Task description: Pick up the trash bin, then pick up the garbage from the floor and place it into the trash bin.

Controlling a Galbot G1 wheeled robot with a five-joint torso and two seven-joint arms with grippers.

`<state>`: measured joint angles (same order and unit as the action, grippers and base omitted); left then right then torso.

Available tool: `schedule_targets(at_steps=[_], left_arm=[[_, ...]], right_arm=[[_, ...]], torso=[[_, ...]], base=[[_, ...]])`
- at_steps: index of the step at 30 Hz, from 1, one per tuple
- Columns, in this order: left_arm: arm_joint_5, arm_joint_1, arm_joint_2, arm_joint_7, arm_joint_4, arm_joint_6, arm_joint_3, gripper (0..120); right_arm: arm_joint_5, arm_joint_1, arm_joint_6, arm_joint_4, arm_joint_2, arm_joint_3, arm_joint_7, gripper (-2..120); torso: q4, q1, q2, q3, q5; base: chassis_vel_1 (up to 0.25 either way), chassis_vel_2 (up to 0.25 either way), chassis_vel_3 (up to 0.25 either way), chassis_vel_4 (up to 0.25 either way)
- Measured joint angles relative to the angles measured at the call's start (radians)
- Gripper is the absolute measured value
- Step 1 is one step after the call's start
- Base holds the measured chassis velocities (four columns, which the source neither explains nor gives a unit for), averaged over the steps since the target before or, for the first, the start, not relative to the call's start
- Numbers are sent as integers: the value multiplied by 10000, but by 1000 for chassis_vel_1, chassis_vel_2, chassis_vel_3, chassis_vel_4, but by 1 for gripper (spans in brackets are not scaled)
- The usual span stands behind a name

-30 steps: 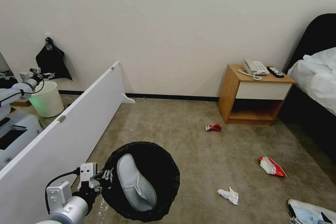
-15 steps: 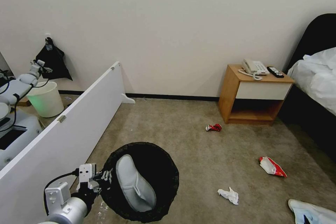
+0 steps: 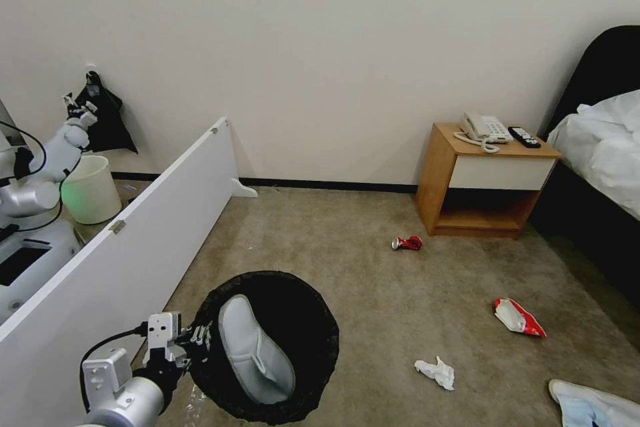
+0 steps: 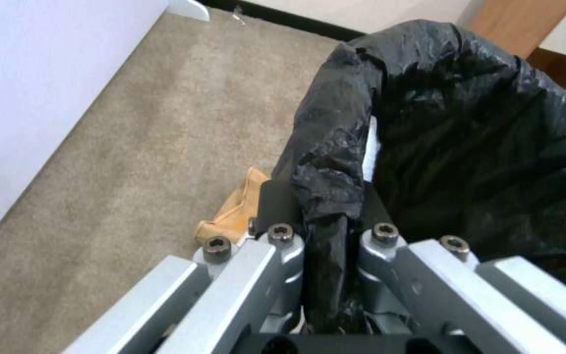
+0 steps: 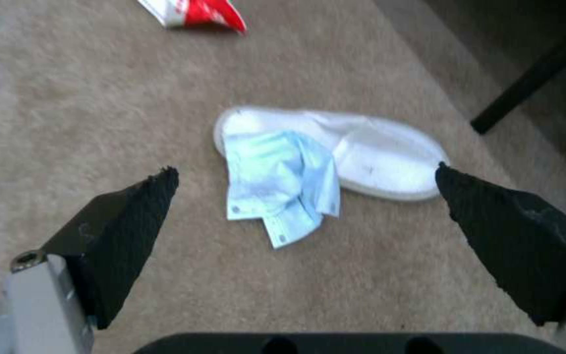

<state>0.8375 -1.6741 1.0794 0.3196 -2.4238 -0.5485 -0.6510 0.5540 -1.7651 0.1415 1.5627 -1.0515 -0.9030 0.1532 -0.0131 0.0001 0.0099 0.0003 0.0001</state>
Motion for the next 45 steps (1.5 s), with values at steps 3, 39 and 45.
schedule_targets(at_steps=[3, 39, 45], left_arm=[[-23, -50, 0, 4, -30, 0, -15, 4], [-526, -668, 215, 82, -498, -13, -95, 4], [-542, -732, 215, 82, -517, -13, -131, 4]], right_arm=[[-16, 333, -18, -528, 35, 60, -91, 100], [-443, 3824, -411, -4857, 134, 1110, -934, 100], [-575, 4330, -460, -5426, 108, 1283, -991, 100]], torso=[[-1, 0, 0, 0, 0], [-2, 0, 0, 0, -1], [0, 0, 0, 1, -1]], base=[[0, 0, 0, 0], [0, 0, 0, 0], [0, 0, 0, 0]])
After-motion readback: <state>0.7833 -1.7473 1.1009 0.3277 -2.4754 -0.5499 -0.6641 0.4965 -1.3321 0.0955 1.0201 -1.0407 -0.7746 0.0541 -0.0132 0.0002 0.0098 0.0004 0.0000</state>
